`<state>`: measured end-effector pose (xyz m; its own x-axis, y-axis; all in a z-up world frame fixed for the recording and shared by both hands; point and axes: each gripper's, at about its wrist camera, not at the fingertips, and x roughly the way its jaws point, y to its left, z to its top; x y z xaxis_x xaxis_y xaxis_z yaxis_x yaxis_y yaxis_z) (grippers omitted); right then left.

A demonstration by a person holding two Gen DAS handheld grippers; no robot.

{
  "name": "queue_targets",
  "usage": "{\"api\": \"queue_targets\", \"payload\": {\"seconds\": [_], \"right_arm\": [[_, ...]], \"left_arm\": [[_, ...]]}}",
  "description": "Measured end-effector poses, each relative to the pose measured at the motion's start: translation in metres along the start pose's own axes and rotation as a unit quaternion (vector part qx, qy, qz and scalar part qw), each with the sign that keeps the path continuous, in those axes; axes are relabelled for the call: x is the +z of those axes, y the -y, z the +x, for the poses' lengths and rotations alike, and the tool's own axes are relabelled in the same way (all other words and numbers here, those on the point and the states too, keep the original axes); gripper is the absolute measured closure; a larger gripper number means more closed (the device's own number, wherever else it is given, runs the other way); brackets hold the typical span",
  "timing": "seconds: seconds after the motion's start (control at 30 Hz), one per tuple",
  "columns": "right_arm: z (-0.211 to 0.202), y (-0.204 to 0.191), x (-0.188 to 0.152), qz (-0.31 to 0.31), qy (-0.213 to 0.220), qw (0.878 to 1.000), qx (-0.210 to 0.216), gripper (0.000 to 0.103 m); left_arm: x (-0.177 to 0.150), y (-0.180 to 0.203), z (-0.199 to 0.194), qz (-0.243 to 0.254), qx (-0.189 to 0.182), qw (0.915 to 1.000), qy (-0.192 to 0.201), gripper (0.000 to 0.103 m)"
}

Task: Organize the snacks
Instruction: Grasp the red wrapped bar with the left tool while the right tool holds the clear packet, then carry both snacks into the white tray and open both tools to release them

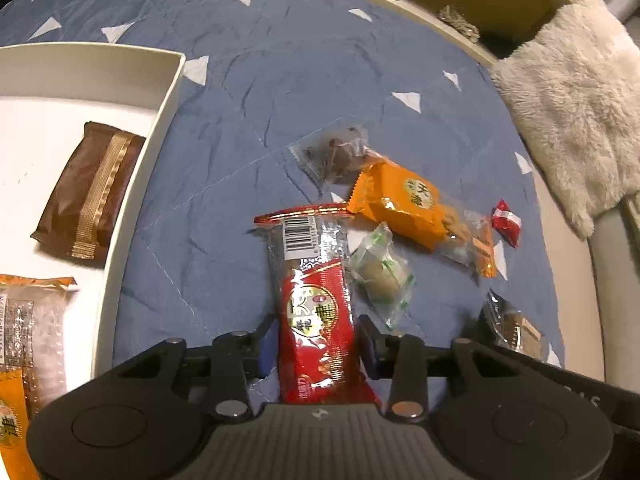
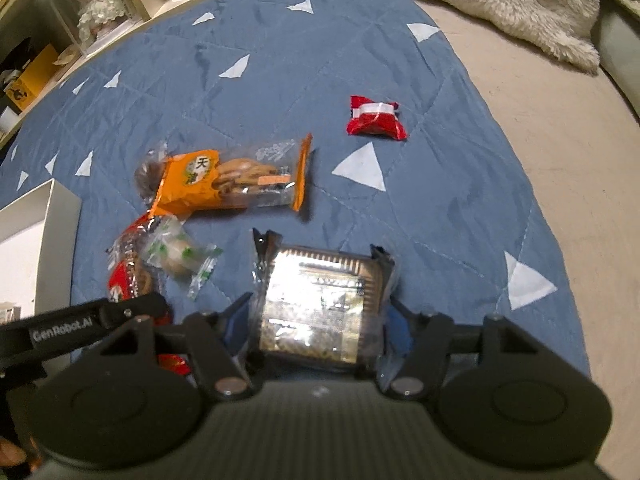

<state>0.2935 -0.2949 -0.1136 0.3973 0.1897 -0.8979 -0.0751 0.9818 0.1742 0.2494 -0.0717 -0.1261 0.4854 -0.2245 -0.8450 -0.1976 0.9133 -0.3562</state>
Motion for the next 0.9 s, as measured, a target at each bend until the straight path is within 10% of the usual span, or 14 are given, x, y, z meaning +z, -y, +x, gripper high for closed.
{"api": "queue_targets", "payload": {"seconds": [0.9], "right_arm": [[-0.069, -0.033, -0.010, -0.023, 0.111, 0.990, 0.080, 0.032]], "left_arm": [[0.010, -0.006, -0.121, 0.115, -0.024, 0.9887, 0.093, 0.065]]}}
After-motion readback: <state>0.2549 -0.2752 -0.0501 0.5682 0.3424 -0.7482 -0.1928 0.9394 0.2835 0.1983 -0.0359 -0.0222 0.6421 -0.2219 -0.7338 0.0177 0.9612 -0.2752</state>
